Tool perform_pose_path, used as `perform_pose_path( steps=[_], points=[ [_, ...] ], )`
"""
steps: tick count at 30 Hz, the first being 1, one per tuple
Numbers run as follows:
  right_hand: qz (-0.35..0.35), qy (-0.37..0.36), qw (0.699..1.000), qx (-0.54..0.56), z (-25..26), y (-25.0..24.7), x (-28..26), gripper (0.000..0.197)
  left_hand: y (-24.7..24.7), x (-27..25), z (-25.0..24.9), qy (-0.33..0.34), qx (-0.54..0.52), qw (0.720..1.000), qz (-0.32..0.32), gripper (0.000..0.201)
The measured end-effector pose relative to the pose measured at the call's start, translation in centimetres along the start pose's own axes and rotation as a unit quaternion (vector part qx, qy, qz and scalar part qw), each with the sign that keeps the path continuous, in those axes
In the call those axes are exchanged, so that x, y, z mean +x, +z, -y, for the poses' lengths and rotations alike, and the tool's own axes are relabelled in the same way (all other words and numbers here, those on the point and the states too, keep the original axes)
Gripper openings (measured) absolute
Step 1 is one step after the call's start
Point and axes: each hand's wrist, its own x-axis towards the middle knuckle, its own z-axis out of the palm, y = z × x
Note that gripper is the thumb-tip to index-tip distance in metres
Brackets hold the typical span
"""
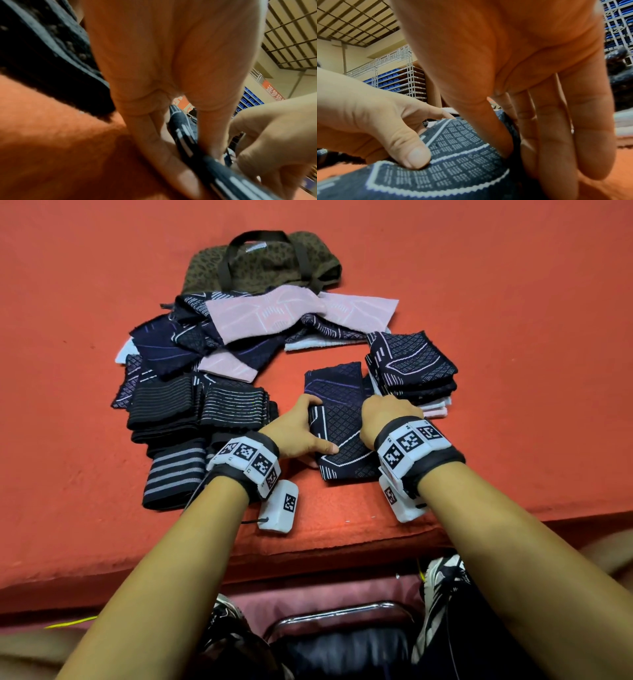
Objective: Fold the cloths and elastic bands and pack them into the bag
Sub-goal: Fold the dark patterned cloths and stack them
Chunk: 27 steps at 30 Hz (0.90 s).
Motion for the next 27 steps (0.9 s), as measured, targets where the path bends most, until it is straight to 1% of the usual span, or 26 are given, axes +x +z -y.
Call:
perform_pose_path(
  steps=[3,5,6,9,10,12,14,18,21,24,25,27],
  points=[
    [0.009,-0.004,1.000,-0.003,-0.1,-0.1,0.2,0.034,-0.4,0.0,0.0,-0.014,-0.003,1.000,0.021,0.087],
    [0.010,-0.009,1.000,-0.005,-0.1,-0.1,0.2,0.030,-0.6,-0.2,-0.2,-0.017,0.006,0.999,0.033,0.088],
    [0.008,-0.012,1.000,-0.006,-0.1,0.0,0.2,0.026,-0.5,-0.3,-0.3,-0.016,0.011,0.999,0.037,0.088],
    [-0.006,-0.018,1.000,-0.007,-0.1,0.3,0.0,0.006,0.0,-0.5,-0.7,-0.010,0.028,0.999,0.026,0.093],
    [-0.011,-0.020,1.000,-0.004,-0.1,0.4,-0.1,0.005,0.1,-0.5,-0.6,-0.007,0.036,0.999,0.019,0.096],
    [-0.005,-0.021,1.000,0.003,-0.2,0.4,-0.1,0.007,0.2,-0.1,-0.1,0.004,0.049,0.999,0.013,0.101],
    [0.013,-0.027,0.999,0.011,-0.2,0.4,-0.1,0.010,0.2,0.2,0.3,0.017,0.040,0.999,0.015,0.099],
    [0.028,-0.065,0.997,0.015,-0.5,0.3,0.0,0.011,0.3,-0.4,0.0,0.039,0.005,0.999,0.014,0.087],
    [0.039,-0.078,0.996,0.030,-0.8,-0.3,-0.1,0.023,-0.1,-0.5,-0.4,0.052,-0.014,0.998,0.013,0.082],
    [0.026,-0.074,0.995,0.062,-1.0,-1.2,-0.1,0.028,-0.7,-0.3,-0.9,0.064,-0.035,0.997,-0.002,0.084],
    [0.013,-0.068,0.995,0.078,-1.1,-1.5,0.1,0.029,-0.9,-0.2,-1.0,0.069,-0.046,0.996,-0.015,0.084],
    [-0.021,-0.051,0.991,0.124,-1.2,-1.8,0.5,0.040,-1.4,0.1,-1.1,0.080,-0.071,0.993,-0.057,0.084]
  ],
)
